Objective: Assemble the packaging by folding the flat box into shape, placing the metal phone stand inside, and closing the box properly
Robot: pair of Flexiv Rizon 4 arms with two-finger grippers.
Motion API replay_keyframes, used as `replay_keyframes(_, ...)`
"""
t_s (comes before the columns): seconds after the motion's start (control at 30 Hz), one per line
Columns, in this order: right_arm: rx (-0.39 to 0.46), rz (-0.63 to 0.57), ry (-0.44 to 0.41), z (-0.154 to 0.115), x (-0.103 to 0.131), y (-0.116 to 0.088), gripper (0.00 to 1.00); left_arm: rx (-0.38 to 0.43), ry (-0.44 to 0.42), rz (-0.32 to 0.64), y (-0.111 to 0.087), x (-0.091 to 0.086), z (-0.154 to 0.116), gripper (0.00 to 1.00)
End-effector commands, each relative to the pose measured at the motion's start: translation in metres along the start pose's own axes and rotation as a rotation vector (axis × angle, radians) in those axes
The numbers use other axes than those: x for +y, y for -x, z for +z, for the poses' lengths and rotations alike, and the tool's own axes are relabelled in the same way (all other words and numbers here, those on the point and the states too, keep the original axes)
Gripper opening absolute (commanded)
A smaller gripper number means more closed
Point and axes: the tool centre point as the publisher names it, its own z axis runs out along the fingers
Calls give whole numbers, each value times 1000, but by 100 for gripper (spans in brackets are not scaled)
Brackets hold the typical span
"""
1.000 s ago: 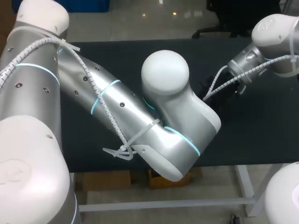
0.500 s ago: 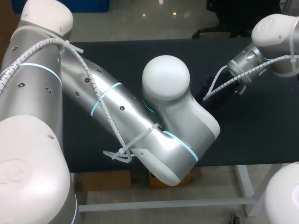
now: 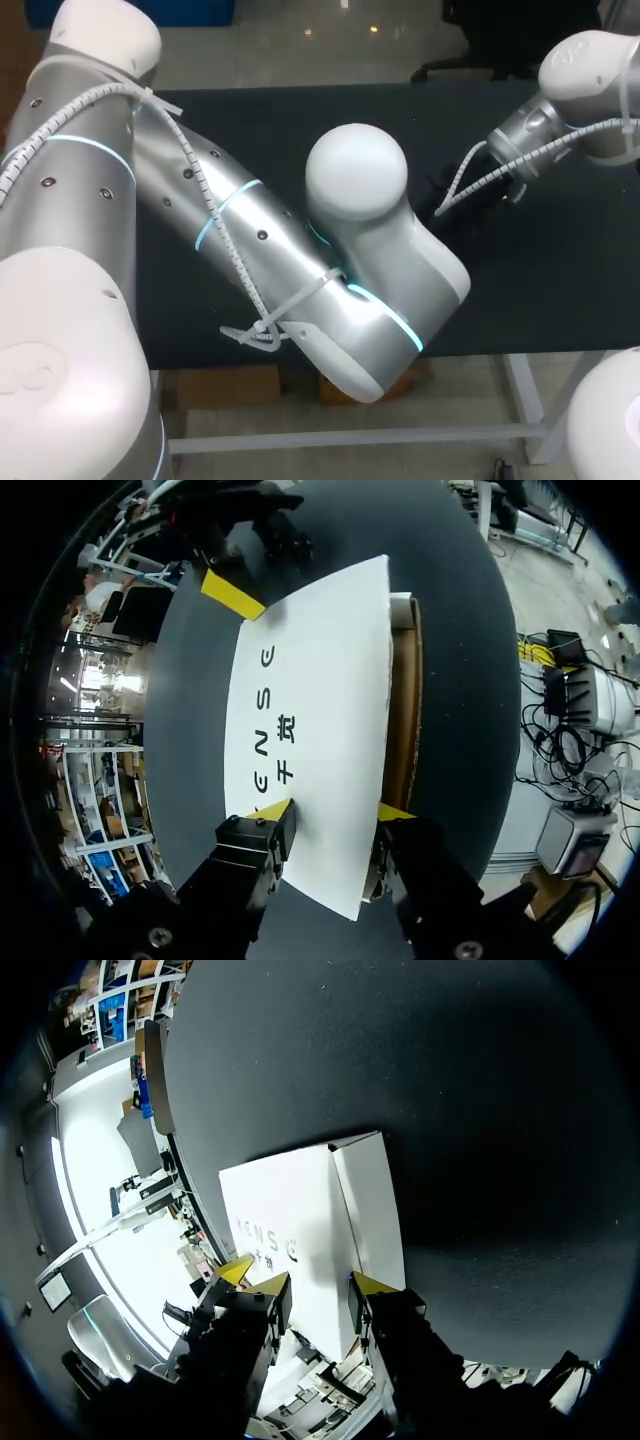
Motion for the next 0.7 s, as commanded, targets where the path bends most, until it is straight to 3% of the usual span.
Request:
replay_keyframes(0.03, 3, -2, -4, -1, 0, 1, 35, -5, 3, 0, -5, -1, 3, 44)
replay_keyframes(0.7, 7, -4, 8, -5, -6, 3, 35, -3, -2, -2, -10, 0, 4, 44)
